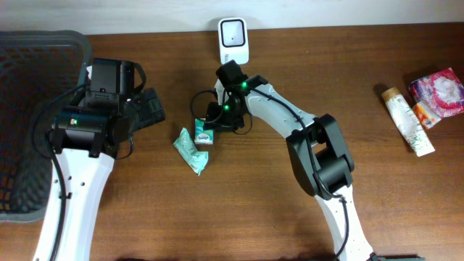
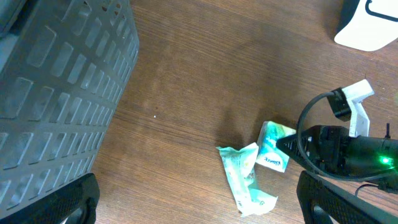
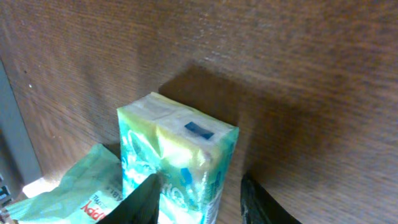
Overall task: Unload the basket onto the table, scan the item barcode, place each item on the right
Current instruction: 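Grasp the green packet on the table with the right gripper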
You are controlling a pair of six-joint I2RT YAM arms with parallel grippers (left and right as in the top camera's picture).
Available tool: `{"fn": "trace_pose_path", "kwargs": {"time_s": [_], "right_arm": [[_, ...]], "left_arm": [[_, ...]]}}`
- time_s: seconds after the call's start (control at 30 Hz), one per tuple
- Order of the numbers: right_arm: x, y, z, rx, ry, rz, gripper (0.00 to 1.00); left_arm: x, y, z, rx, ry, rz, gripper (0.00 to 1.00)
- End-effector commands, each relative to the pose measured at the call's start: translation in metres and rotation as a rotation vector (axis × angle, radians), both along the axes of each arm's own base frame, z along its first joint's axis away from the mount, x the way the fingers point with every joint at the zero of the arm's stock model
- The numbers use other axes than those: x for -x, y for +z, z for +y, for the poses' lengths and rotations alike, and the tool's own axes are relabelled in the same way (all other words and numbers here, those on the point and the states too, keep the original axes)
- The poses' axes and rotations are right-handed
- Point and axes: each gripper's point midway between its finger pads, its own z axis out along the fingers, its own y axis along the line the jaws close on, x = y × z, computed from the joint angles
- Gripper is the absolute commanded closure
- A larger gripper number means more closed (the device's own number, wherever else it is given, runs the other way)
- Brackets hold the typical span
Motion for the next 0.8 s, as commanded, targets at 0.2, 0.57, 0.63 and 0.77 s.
{"fn": "trace_pose_path", "kwargs": {"time_s": [0.2, 0.57, 0.63, 0.77], "right_arm": [[0.026, -0.017, 0.011, -0.021, 0.055, 0.048, 0.96], [-0.04, 0.173, -0.122, -0.963, 0.188, -0.254, 0.96], [-0.043, 0.173, -0.128, -0.961, 0.199, -0.302, 0.96], [-0.037, 0.096, -0.138, -0.513, 0.089, -0.139, 0.96]], "left_arm": [[0.0, 0.003, 0.002, -0.014, -0.007, -0.007, 0.01], [0.0, 0.003, 0.002, -0.014, -0.007, -0.007, 0.01], [0.0, 0.003, 0.002, -0.014, -0.007, -0.007, 0.01], [0.0, 0.003, 0.002, -0.014, -0.007, -0.007, 0.01]]}}
